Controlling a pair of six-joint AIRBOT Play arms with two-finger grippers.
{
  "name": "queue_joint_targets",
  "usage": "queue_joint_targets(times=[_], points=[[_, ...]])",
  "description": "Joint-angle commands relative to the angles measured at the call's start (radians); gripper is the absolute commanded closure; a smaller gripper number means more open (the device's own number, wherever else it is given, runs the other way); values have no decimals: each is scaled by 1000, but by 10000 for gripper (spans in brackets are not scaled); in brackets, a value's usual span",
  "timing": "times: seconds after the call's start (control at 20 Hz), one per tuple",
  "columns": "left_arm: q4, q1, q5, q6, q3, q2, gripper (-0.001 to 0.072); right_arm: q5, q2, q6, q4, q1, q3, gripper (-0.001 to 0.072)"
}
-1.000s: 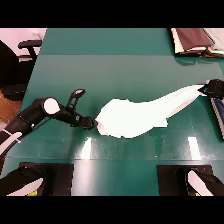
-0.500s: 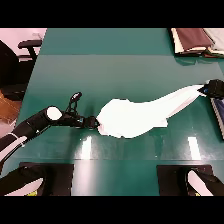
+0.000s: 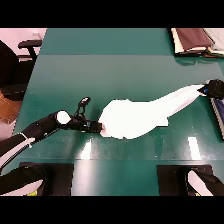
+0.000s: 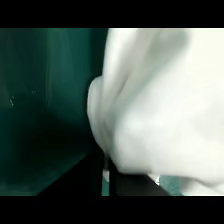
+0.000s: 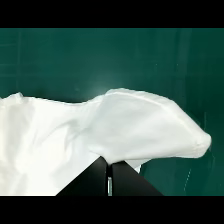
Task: Fold the shirts.
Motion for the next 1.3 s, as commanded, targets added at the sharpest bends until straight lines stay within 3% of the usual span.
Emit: queue_joint_targets(times=[0.0, 0.25, 0.45, 0.7, 1.05, 1.25], points=[[44, 39, -61, 3, 44, 6, 682, -5, 0, 0, -1, 1, 10, 698], [184, 216, -285, 3, 372, 32, 683, -7, 1, -26, 0, 1, 183, 698], [287, 310, -301, 3, 700, 194, 683, 8, 1, -26, -1, 1, 416, 698], [388, 318, -303, 3, 1028, 383, 683, 25, 1, -26, -5, 1, 697, 698], [387, 318, -350, 2, 1212, 476, 683, 151, -72, -24, -41, 1, 968, 699], [448, 318, -404, -2, 1220, 441, 683, 204, -142, 33, -39, 1, 895, 700]])
